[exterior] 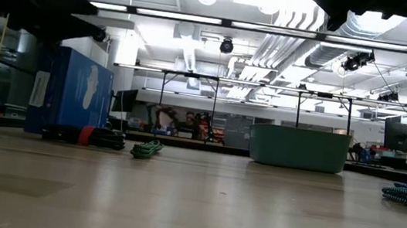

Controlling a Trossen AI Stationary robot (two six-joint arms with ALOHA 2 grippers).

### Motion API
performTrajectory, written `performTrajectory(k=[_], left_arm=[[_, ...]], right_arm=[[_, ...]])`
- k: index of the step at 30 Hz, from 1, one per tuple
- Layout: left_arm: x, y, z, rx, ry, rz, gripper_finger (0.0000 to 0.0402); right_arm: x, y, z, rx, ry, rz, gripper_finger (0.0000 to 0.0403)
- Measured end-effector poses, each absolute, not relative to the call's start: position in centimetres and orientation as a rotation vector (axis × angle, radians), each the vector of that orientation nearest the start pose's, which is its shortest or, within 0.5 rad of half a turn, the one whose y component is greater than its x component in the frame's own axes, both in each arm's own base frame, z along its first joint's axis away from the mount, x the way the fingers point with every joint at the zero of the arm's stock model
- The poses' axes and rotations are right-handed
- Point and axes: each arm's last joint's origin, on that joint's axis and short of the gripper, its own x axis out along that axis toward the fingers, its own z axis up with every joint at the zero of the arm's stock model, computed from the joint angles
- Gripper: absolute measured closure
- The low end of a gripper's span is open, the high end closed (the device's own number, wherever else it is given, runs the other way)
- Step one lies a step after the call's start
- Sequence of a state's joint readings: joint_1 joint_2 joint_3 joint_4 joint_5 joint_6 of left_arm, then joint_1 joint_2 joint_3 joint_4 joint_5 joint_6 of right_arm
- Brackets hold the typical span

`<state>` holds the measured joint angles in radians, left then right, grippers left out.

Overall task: Pick and place USB-C Cables
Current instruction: Put the black charger cable into the green bin

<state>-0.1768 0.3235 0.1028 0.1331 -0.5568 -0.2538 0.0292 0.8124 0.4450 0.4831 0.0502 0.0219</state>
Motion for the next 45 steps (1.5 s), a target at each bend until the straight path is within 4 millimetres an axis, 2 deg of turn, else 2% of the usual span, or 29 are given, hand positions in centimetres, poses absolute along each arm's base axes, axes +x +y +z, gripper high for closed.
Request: performTrajectory(k=[8,16,21,29,37,45], left_arm=[[15.1,-0.9,19.8,-0.224,0.226,0.543,0.0163],[19.2,-1.3,19.0,-0.184,0.542,0.597,0.0163],[21.0,-0.9,17.7,-0.169,0.721,0.602,0.0163],[21.9,-0.3,15.9,-0.239,0.925,0.457,0.0163],[22.2,1.0,14.8,-0.209,0.961,0.541,0.0163],[22.5,1.6,13.0,-0.234,1.055,0.542,0.0163]], right_arm=[[18.5,0.4,27.4,0.026,-0.116,-0.019,0.0245],[18.5,0.4,27.4,0.023,-0.115,-0.020,0.0245],[18.5,0.4,27.4,0.026,-0.111,-0.019,0.0245],[18.5,0.4,27.4,0.024,-0.108,-0.020,0.0245],[18.5,0.4,27.4,0.029,-0.108,-0.019,0.0245],[18.5,0.4,27.4,0.027,-0.108,-0.019,0.0245]])
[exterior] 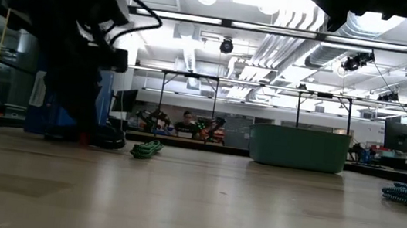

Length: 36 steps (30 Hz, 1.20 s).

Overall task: Pick and place USB-C Cables
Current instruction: Put the black charger cable into the green bin

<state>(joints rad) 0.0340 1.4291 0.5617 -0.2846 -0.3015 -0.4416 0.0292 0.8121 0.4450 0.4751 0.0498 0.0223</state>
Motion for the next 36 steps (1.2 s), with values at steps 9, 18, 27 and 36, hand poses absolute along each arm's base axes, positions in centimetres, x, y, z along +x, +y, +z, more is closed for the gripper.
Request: performTrajectory(k=[9,18,27,36], left_arm=[[22.8,1.7,11.7,-0.266,1.119,0.513,0.0163],[22.8,1.7,11.7,-0.269,1.121,0.514,0.0163],[22.8,1.7,11.6,-0.265,1.127,0.512,0.0181],[22.8,1.6,11.7,-0.266,1.131,0.468,0.0303]], right_arm=[[18.5,0.4,27.4,0.027,-0.108,-0.019,0.0245],[18.5,0.4,27.3,0.026,-0.107,-0.020,0.0245],[18.5,0.4,27.3,0.027,-0.107,-0.019,0.0245],[18.5,0.4,27.3,0.026,-0.107,-0.019,0.0245]])
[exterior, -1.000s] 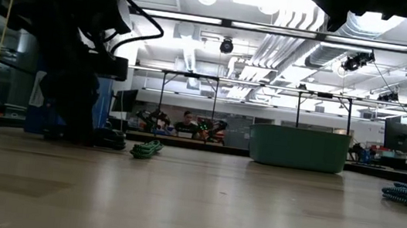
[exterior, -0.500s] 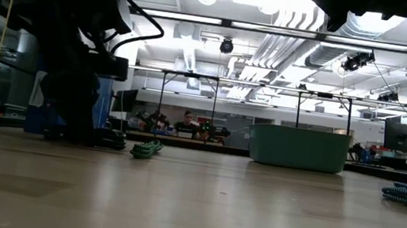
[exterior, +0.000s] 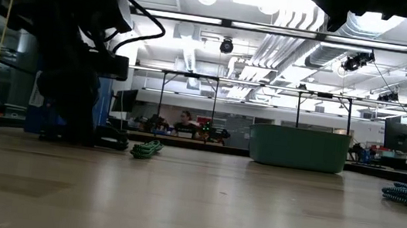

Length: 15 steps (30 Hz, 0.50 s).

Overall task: Pick and place USB-C Cables
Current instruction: Put the black charger cable into the green bin

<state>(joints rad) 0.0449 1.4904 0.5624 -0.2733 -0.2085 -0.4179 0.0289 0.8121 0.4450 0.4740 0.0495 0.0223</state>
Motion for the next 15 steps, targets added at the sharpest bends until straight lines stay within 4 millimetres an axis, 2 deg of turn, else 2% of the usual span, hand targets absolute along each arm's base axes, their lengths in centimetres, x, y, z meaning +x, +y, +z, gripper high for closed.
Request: performTrajectory(k=[4,7,15], left_arm=[[22.5,1.6,12.3,-0.263,1.119,0.449,0.0353],[22.2,1.6,12.7,-0.268,1.116,0.438,0.0376],[22.1,1.6,14.0,-0.247,1.054,0.419,0.0381]], right_arm=[[18.5,0.4,27.3,0.026,-0.104,-0.020,0.0245],[18.5,0.4,27.3,0.026,-0.104,-0.019,0.0245],[18.5,0.4,27.3,0.026,-0.101,-0.019,0.0245]])
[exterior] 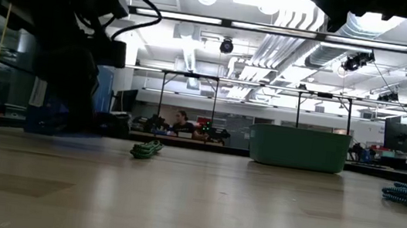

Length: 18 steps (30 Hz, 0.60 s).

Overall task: Pick and place USB-C Cables
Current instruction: Put the black charger cable into the green bin

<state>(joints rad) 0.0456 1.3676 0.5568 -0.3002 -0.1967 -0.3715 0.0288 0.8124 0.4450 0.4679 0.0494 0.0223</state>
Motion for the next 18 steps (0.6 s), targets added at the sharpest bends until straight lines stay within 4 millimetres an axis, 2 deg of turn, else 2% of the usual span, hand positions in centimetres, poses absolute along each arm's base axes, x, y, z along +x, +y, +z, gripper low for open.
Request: performTrajectory(k=[6,13,15,18], left_arm=[[22.6,1.1,16.1,-0.182,0.883,0.392,0.0381],[22.9,0.0,20.4,-0.121,0.426,0.332,0.0382],[22.6,-0.2,20.8,-0.118,0.290,0.307,0.0382],[21.8,-0.2,20.5,-0.139,0.134,0.285,0.0382]], right_arm=[[18.5,0.4,27.3,0.026,-0.101,-0.019,0.0245],[18.7,0.4,27.1,0.083,-0.096,-0.017,0.0245],[19.0,0.4,27.0,0.083,-0.095,-0.016,0.0245],[19.6,0.4,26.6,0.083,-0.089,-0.017,0.0245]])
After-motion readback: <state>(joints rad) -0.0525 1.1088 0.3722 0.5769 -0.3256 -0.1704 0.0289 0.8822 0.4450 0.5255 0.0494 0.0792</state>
